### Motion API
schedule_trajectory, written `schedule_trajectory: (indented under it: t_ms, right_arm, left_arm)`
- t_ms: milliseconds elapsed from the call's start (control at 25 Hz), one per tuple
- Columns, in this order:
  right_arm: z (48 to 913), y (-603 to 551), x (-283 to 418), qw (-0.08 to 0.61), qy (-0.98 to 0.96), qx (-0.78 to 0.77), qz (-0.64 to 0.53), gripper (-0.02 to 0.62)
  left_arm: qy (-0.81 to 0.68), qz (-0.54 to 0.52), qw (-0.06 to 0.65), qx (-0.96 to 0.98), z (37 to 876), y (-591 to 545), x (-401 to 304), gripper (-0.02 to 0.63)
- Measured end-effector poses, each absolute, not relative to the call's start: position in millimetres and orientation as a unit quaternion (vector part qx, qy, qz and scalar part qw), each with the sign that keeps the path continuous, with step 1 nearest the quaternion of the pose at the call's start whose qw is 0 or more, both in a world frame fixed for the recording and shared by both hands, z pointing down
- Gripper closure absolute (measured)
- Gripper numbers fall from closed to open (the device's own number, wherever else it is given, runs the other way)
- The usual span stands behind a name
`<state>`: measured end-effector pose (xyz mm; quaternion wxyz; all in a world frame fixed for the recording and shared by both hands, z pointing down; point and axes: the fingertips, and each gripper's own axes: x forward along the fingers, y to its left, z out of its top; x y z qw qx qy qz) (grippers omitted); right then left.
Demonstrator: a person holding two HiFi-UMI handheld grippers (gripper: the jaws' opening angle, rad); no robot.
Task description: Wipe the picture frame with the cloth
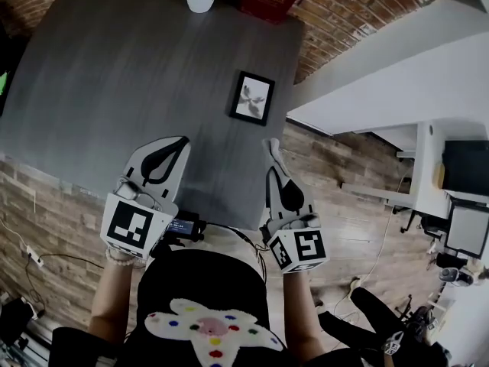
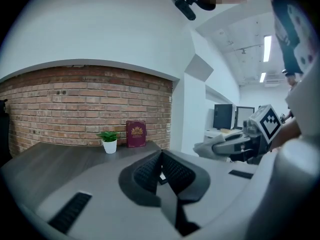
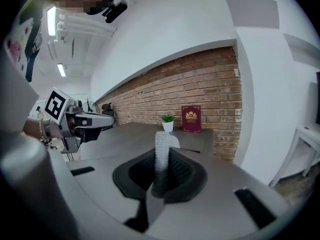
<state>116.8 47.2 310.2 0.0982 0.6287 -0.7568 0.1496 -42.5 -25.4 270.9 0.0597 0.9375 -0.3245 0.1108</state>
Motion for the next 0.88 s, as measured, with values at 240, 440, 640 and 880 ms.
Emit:
schedule_trajectory:
  t_ms: [240, 440, 640, 880]
  right_arm:
    - [302, 49, 115, 0.114, -0.758, 0.631, 0.117, 0.572]
    - [298, 51, 117, 0.112, -0.757, 0.635, 0.107, 0.572]
    - [295, 52, 117, 0.109, -0.755, 0.638, 0.104, 0.572]
    - [295, 56, 112, 0.111, -0.757, 0.635, 0.103, 0.572]
  left_arm:
    - [-0.321, 0.113, 0.055, 0.939, 269, -20, -42, 0.597]
    - [-0.319, 0.113, 0.051, 0.94, 267, -16, -43, 0.597]
    - [-0.318, 0.117, 0.051, 0.94, 268, -12, -42, 0.597]
    - [-0.313, 0.123, 0.054, 0.94, 272, -4, -43, 0.597]
